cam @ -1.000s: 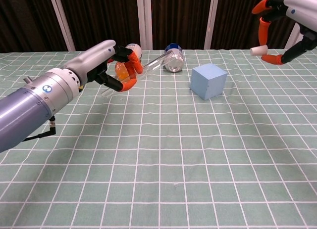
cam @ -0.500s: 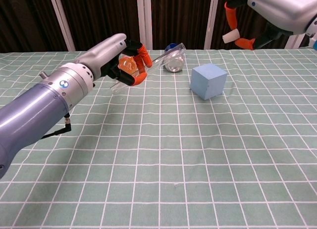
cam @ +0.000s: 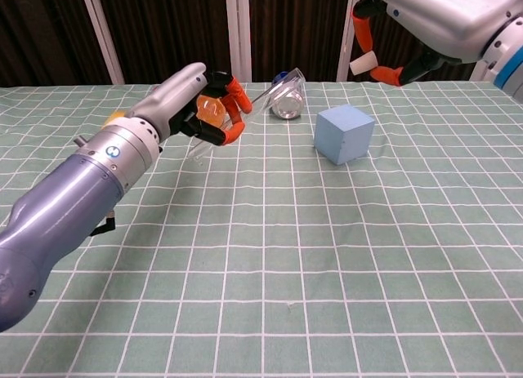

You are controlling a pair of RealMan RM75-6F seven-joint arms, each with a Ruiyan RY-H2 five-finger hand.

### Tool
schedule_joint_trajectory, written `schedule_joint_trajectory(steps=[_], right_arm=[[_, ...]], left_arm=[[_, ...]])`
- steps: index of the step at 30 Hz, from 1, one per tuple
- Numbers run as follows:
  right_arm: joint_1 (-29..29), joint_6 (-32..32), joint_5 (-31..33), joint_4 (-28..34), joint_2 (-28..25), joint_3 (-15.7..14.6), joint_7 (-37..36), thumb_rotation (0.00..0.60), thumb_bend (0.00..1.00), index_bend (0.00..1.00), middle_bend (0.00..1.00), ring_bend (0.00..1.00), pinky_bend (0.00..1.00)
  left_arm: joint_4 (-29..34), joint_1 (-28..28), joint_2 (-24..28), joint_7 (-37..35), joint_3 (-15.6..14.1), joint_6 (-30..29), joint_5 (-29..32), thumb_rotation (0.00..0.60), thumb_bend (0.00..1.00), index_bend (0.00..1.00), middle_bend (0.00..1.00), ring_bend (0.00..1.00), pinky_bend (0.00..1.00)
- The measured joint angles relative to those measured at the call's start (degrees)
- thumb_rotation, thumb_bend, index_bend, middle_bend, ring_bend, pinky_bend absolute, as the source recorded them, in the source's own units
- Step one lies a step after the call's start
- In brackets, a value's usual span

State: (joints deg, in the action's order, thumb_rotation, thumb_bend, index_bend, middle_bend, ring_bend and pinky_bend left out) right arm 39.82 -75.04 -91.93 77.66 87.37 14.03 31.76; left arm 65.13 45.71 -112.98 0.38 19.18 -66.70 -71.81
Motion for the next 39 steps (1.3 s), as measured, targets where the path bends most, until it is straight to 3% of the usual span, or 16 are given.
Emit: schedule_joint_trajectory(steps=[39], right_arm=[[2.52, 0.50, 2.12, -0.40, 4.48, -0.15, 4.21, 0.600, 0.36, 0.57, 0.16, 0.00, 0.00]], left_arm=[[1.75, -0.04, -1.46, 2.91, 0.51, 0.02, 0.92, 0.600, 0.66, 0.46, 0.50, 0.07, 0.00]])
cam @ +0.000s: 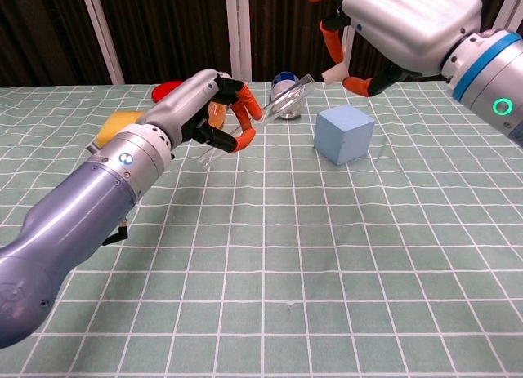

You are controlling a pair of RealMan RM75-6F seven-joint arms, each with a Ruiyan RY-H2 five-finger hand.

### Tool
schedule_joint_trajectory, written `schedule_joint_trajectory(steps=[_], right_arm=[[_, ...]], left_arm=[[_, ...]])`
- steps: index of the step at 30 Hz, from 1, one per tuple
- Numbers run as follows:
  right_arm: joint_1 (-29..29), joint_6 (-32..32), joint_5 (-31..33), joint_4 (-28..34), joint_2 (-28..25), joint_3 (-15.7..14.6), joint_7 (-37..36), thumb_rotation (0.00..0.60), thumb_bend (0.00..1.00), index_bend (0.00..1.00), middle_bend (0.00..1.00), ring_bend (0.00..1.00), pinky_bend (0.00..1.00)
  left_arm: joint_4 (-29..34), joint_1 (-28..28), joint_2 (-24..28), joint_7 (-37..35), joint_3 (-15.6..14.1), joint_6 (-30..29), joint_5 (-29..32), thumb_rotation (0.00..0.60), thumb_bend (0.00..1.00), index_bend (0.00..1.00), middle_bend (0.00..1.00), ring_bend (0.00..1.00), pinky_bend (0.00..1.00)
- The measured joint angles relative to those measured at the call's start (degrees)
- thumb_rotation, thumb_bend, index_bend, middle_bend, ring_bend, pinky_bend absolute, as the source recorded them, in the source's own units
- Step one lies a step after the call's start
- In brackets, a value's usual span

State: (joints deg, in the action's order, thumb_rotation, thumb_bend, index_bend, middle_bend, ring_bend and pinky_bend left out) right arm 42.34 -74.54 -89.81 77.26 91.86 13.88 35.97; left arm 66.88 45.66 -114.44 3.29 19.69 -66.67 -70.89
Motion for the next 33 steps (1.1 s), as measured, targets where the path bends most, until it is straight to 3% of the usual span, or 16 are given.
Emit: schedule_joint_trajectory(steps=[33], right_arm=[[0.56, 0.26, 1.01, 1.17, 0.64, -0.15, 2.49, 0.600, 0.36, 0.57, 0.16, 0.00, 0.00]], left_arm=[[1.78, -0.62, -0.52, 1.12, 0.14, -0.03, 0.94, 0.600, 0.66, 0.46, 0.50, 0.07, 0.00]])
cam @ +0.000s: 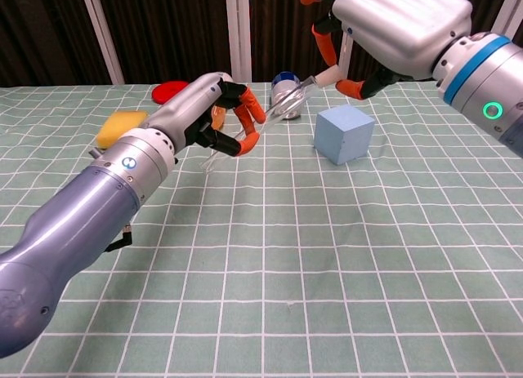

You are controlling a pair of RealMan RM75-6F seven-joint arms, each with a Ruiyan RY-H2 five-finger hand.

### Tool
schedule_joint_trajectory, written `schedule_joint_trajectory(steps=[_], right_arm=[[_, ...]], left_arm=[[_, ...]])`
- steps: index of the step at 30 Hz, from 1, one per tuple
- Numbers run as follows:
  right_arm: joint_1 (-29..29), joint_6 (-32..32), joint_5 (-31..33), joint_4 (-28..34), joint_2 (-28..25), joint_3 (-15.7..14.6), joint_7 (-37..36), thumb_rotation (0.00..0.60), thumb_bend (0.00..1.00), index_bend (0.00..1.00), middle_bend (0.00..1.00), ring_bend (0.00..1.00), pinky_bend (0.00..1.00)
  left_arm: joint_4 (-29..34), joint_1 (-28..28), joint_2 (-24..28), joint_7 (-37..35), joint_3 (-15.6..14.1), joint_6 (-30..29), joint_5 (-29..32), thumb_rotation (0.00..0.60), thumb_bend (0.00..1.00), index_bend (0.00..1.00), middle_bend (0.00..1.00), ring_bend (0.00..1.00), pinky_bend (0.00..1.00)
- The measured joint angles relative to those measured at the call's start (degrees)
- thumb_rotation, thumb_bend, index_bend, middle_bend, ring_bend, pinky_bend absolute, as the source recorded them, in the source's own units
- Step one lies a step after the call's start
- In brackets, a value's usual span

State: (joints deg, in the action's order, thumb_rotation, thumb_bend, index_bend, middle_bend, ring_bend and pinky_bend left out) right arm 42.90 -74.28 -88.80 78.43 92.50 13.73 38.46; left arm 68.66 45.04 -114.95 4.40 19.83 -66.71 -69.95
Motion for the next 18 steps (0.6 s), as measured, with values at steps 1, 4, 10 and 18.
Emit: schedule_joint_trajectory(steps=[1, 4, 10, 18], right_arm=[[0.02, 0.03, 0.01, 0.00, -0.05, -0.01, 0.15, 0.600, 0.36, 0.57, 0.16, 0.00, 0.00], [0.03, 0.03, 0.15, 0.11, -0.20, 0.06, 0.35, 0.600, 0.36, 0.57, 0.16, 0.00, 0.00], [0.02, 0.03, 0.48, 0.45, -0.36, 0.21, 0.69, 0.600, 0.36, 0.57, 0.16, 0.00, 0.00], [-0.19, -0.13, 0.75, 0.56, -0.15, -0.02, 0.84, 0.600, 0.36, 0.57, 0.16, 0.00, 0.00]], left_arm=[[0.02, -0.03, 0.01, 0.00, -0.01, -0.02, 0.00, 0.600, 0.66, 0.46, 0.50, 0.07, 0.00], [0.06, -0.09, 0.05, 0.02, 0.01, -0.10, -0.05, 0.600, 0.66, 0.46, 0.50, 0.07, 0.00], [0.27, -0.23, 0.04, 0.11, 0.03, -0.21, -0.01, 0.600, 0.66, 0.46, 0.50, 0.07, 0.00], [0.59, -0.19, -0.45, 0.46, 0.02, -0.19, 0.14, 0.600, 0.66, 0.46, 0.50, 0.07, 0.00]])
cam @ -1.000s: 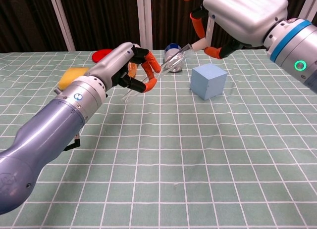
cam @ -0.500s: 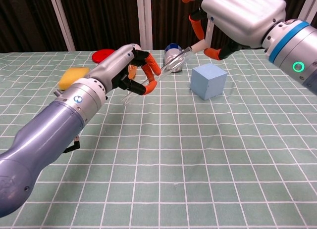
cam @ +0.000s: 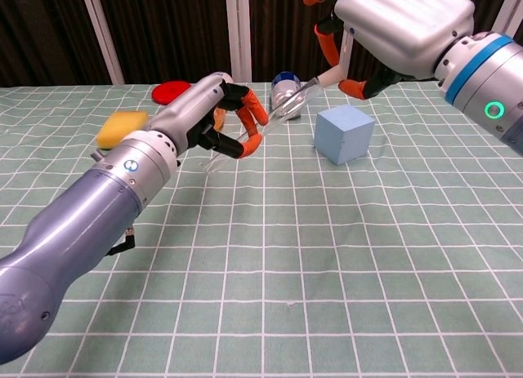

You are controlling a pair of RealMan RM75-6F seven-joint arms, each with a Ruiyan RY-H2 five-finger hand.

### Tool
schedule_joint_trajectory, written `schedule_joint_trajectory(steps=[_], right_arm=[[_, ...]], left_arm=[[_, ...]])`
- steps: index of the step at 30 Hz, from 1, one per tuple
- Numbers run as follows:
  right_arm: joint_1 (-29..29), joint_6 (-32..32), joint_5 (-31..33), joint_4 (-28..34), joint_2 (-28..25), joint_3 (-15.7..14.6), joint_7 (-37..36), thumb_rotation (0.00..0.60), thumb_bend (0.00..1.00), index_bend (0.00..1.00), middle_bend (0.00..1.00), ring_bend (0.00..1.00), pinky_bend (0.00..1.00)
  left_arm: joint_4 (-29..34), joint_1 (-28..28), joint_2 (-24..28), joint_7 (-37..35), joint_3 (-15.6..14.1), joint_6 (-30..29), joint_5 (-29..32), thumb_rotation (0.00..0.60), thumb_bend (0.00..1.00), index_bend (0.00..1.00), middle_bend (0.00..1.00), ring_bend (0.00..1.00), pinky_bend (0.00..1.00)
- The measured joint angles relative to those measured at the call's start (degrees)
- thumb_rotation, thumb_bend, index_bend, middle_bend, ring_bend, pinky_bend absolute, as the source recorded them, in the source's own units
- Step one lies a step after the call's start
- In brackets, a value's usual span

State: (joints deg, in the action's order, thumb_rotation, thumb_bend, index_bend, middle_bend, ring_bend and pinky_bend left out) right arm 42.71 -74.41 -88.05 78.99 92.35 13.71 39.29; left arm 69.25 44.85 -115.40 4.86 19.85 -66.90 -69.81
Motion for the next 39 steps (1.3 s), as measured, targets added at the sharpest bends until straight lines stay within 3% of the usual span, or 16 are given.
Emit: schedule_joint_trajectory(steps=[39], right_arm=[[-0.06, -0.25, -0.90, 0.85, 1.24, -1.18, 0.18, 0.600, 0.36, 0.57, 0.16, 0.00, 0.00]], left_arm=[[0.21, 1.02, -1.31, 0.87, 1.23, 0.47, 0.54, 0.600, 0.66, 0.46, 0.50, 0.07, 0.00]])
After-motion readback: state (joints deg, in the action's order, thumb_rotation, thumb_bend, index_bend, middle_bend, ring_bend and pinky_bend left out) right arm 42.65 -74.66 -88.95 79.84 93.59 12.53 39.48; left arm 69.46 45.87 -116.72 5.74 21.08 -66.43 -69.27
